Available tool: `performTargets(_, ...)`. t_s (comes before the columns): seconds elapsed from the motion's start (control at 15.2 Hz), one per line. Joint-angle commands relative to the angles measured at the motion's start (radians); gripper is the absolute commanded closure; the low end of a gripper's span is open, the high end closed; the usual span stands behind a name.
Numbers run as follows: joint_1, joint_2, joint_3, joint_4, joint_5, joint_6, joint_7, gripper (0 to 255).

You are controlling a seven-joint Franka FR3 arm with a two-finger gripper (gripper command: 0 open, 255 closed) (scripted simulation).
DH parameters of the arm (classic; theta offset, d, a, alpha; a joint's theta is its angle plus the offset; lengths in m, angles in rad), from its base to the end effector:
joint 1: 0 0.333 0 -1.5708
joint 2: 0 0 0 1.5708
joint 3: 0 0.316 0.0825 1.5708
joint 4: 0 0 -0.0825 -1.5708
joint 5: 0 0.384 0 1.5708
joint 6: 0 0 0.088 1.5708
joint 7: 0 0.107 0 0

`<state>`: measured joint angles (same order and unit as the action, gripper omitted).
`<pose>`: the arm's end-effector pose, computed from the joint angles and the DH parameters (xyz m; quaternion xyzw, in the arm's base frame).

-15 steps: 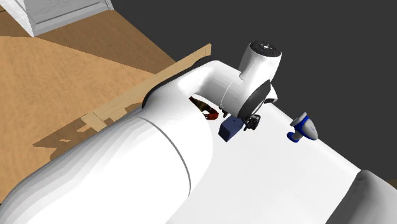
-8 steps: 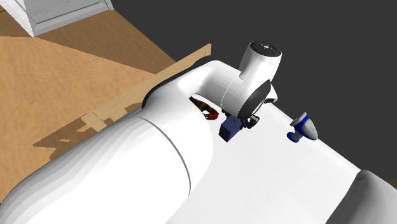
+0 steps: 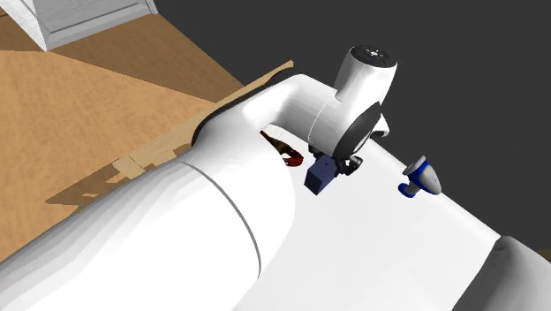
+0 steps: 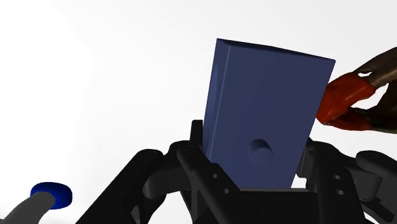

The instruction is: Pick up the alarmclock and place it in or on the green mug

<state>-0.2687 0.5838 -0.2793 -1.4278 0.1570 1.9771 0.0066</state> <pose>0.6287 -0.3295 0.3636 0.9590 -0.2833 -0.0067 0.0028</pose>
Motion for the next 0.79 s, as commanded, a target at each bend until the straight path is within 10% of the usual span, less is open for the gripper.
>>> performTargets(0.0, 0.000, -0.010, -0.002, 0.014, -0.003, -0.024, 0.002, 255)
performTargets(0.73, -0.004, -0.039, -0.008, 0.118, -0.014, -0.156, 0.010, 255)
